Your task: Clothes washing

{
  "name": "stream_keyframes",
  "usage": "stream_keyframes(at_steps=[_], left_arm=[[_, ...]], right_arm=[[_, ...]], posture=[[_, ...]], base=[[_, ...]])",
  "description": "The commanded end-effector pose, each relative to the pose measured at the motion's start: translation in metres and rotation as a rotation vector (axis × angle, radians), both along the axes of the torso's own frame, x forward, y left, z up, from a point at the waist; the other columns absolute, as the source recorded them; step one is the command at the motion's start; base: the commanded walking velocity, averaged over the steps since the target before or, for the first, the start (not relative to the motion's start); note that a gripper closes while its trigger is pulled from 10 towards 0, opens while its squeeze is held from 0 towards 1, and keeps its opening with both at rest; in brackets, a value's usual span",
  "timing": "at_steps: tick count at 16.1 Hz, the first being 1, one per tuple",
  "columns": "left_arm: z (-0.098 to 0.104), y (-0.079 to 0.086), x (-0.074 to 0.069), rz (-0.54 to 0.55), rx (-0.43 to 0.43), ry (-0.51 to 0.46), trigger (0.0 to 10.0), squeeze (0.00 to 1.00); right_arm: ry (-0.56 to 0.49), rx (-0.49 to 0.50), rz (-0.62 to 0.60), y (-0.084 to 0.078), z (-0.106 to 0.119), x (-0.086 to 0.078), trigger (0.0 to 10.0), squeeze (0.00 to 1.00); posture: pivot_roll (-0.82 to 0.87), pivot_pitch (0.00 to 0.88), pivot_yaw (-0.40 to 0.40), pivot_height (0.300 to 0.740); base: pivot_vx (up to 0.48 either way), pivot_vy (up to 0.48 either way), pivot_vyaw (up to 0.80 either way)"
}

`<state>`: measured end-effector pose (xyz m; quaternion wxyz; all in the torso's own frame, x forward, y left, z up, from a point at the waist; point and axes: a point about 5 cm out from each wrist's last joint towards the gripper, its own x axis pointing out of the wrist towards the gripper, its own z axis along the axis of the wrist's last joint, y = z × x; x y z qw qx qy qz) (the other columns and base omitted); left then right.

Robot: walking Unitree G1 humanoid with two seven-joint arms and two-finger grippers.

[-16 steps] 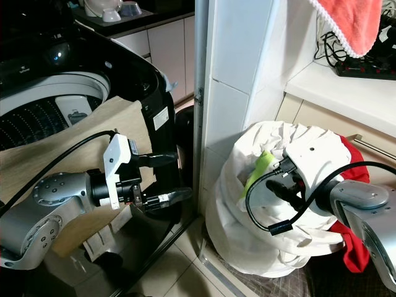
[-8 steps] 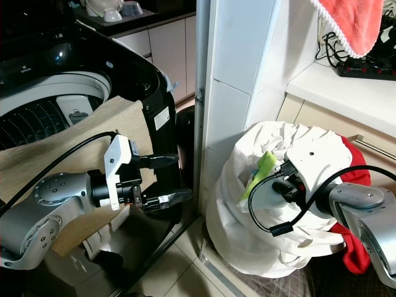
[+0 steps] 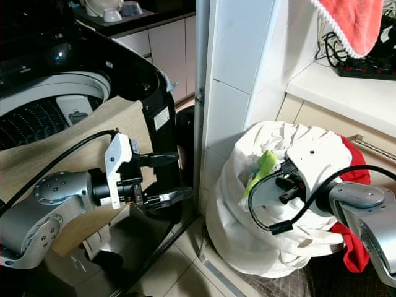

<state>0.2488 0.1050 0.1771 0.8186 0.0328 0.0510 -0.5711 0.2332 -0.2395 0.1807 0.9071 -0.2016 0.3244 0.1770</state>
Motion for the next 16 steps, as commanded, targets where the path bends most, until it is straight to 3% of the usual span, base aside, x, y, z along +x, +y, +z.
stream_keyframes(at_steps=[1,9,12,14,15,16], left_arm=[[0.004,-0.002,0.000,-0.008,-0.004,-0.015,10.0,0.00],[0.006,-0.001,0.002,0.011,-0.011,-0.029,10.0,0.00],[0.012,-0.001,0.009,0.057,-0.039,-0.072,10.0,0.00],[0.020,-0.002,0.020,0.135,-0.094,-0.101,10.0,0.00],[0.023,-0.002,0.023,0.154,-0.109,-0.108,10.0,0.00],[0.034,-0.005,0.032,0.215,-0.175,-0.157,10.0,0.00]], right_arm=[[-0.038,-0.007,-0.015,-0.004,0.007,0.003,0.0,0.00],[-0.166,0.265,-0.027,0.000,0.031,0.012,0.0,0.00],[-0.395,0.405,-0.067,-0.004,0.072,0.025,0.0,0.00],[-0.702,0.609,-0.085,-0.010,0.134,0.035,0.0,0.00],[-0.741,0.637,-0.079,-0.010,0.143,0.036,0.0,0.00],[-0.887,0.699,-0.028,-0.008,0.179,0.035,0.0,0.00]], posture=[[-0.18,0.004,0.022,0.740],[-0.18,0.000,0.024,0.740],[-0.18,0.000,0.028,0.740],[-0.19,0.000,0.035,0.740],[-0.19,0.000,0.035,0.740],[-0.19,0.000,0.035,0.740]], base=[[0.000,0.000,0.00],[0.000,0.000,0.00],[0.000,0.000,0.00],[0.000,0.000,0.00],[0.000,0.000,0.00],[0.000,0.000,0.00]])
